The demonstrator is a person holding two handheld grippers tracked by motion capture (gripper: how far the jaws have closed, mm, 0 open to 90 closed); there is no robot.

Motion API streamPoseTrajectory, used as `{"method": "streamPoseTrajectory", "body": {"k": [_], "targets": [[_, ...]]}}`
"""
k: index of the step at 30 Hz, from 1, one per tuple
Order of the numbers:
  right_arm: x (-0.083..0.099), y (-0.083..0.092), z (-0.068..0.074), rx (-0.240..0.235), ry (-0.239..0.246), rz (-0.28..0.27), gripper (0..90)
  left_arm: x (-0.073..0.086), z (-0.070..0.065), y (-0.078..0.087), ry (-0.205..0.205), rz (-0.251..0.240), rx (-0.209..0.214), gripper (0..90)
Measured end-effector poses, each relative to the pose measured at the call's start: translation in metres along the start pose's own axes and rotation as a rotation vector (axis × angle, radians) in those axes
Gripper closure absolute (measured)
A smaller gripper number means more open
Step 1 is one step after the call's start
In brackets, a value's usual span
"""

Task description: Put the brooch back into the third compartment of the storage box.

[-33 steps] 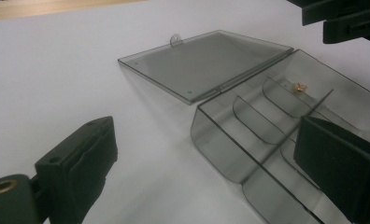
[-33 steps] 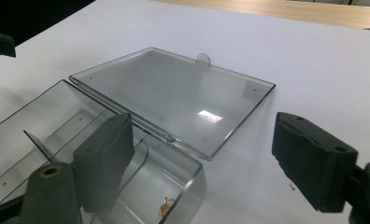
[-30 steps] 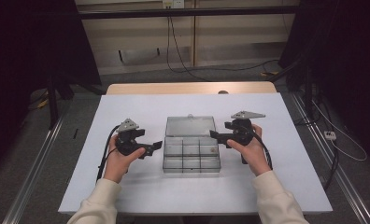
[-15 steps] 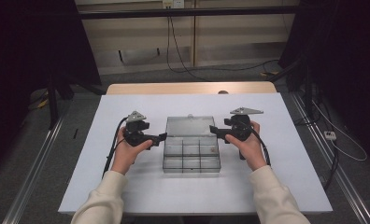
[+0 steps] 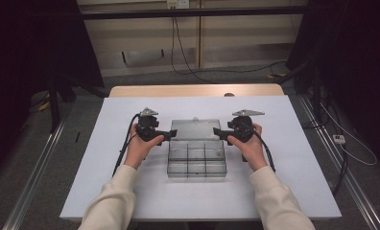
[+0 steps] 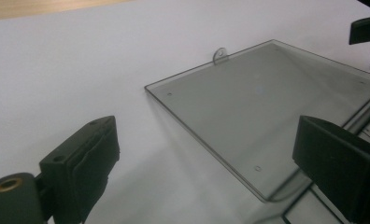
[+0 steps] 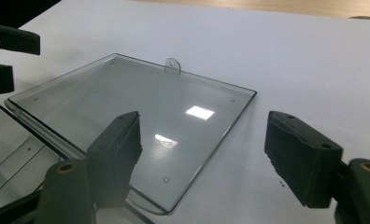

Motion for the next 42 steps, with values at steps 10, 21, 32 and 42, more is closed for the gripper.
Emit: {"method": "streamPoseTrajectory", "body": {"k": [10,21,32,42], "targets": [[0.001,-0.014,-0.001,-0.008,-0.022,0.023,29.1,-0.002,0.0,-0.019,0.021,0.027,0.015,8.8],[0.009,-0.02,-0.002,-0.039,-0.094,0.08,33.1,0.003,-0.003,-0.028,0.055,0.074,0.063,14.0],[0.011,-0.021,0.001,-0.089,-0.156,0.096,36.2,0.004,-0.007,-0.03,0.107,0.09,0.111,20.1],[0.012,-0.02,0.002,-0.102,-0.187,0.106,35.7,0.004,-0.009,-0.03,0.142,0.097,0.12,23.5]]}}
Point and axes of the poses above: each handheld gripper's, and its own axes: y roughly backward along the jaws, x roughly out of its underside, z roughly to its left, the point moved 6 cm from there along -y, roughly forward along the jaws, and after that the axes turned 2 degrees about -y, right-handed, at the moved point
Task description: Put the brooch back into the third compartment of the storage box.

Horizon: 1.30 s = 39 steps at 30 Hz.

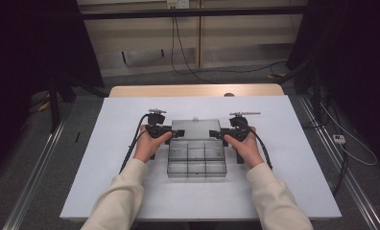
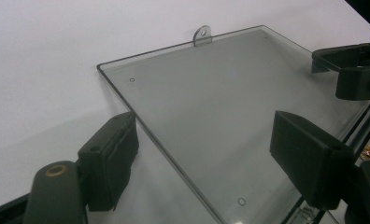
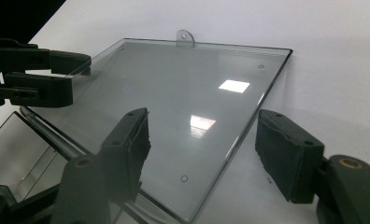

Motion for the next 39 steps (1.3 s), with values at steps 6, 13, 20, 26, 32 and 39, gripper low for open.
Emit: {"method": "streamPoseTrajectory", "body": {"k": [6,13,20,26,32,39], "targets": [[0.0003,0.0007,0.001,0.003,-0.01,0.005,36.1,0.0007,0.0003,-0.0005,0.03,0.003,0.008,23.5],[0.0009,0.001,0.0006,-0.008,-0.04,0.014,36.2,0.0006,-0.0007,0.0003,0.025,0.01,-0.002,23.5],[0.0016,0.0029,0.0018,-0.01,-0.047,0.025,36.5,0.0008,-0.002,0.0007,0.042,0.011,-0.004,23.9],[0.0035,0.0014,0.0019,-0.049,-0.098,0.038,36.2,0.0014,-0.0018,0.0006,0.057,0.017,0.008,23.9],[0.0037,0.0004,0.003,-0.068,-0.097,0.039,36.1,0.0009,-0.0018,0.0009,0.048,0.013,0.007,23.8],[0.0031,0.004,0.0041,-0.059,-0.053,0.024,37.0,-0.0007,-0.0032,0.0022,0.036,0.0,0.005,24.6]]}}
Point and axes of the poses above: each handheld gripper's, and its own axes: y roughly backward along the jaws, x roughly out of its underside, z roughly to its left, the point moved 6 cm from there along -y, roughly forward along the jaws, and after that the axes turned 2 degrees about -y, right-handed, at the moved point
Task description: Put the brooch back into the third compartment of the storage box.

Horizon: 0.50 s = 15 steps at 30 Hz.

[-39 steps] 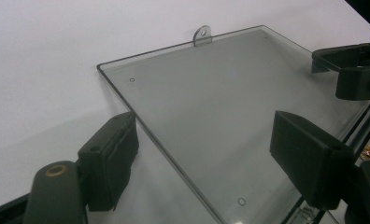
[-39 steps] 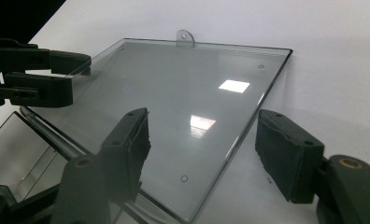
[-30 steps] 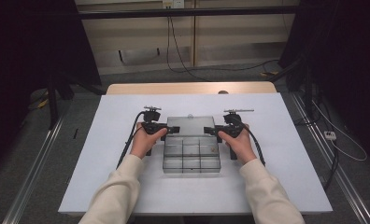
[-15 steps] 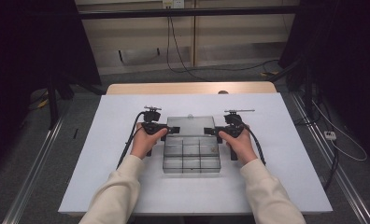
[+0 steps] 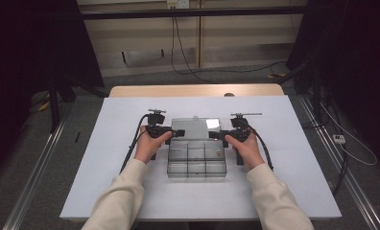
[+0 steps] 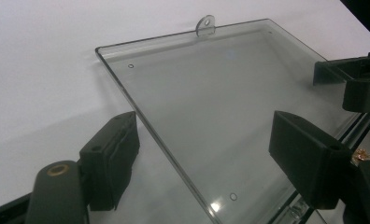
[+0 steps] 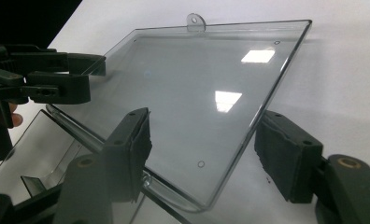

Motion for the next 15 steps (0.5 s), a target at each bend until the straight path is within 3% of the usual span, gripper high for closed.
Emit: {"method": "streamPoseTrajectory", "body": {"k": [3,15], "targets": [[-0.001,0.003,0.002,0.004,0.04,-0.008,39.7,-0.001,-0.003,0.0,-0.002,-0.014,0.025,28.8],[-0.003,0.009,0.01,0.014,0.144,-0.052,48.5,-0.008,-0.014,0.011,-0.08,-0.056,-0.004,39.0]]}}
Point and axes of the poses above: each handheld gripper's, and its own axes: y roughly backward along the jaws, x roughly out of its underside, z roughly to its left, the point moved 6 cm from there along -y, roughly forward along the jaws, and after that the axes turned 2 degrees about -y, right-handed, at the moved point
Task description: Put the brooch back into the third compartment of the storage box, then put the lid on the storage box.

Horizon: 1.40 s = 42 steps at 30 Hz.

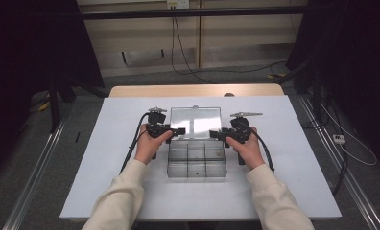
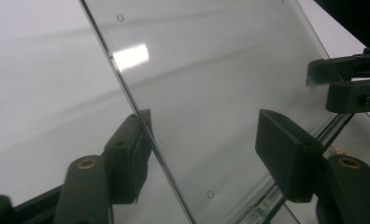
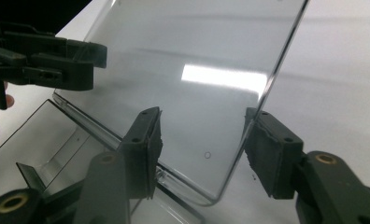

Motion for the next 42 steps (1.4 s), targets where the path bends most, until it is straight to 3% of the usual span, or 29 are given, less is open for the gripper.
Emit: {"method": "streamPoseTrajectory", "body": {"k": [3,19,24,35,42], "targets": [[-0.001,0.002,0.003,0.012,0.044,-0.005,49.9,-0.003,-0.002,0.005,-0.017,-0.02,-0.002,43.3],[-0.012,0.018,0.011,-0.008,0.121,-0.076,54.5,-0.012,-0.013,0.028,-0.104,-0.096,0.011,54.4],[-0.012,0.022,0.013,-0.011,0.154,-0.072,57.6,-0.011,-0.014,0.032,-0.116,-0.108,0.012,58.4],[-0.012,0.028,0.013,-0.017,0.17,-0.073,65.1,-0.01,-0.02,0.039,-0.148,-0.115,0.008,61.9],[-0.011,0.031,0.015,-0.017,0.18,-0.079,65.1,-0.009,-0.023,0.042,-0.168,-0.114,0.011,61.8]]}}
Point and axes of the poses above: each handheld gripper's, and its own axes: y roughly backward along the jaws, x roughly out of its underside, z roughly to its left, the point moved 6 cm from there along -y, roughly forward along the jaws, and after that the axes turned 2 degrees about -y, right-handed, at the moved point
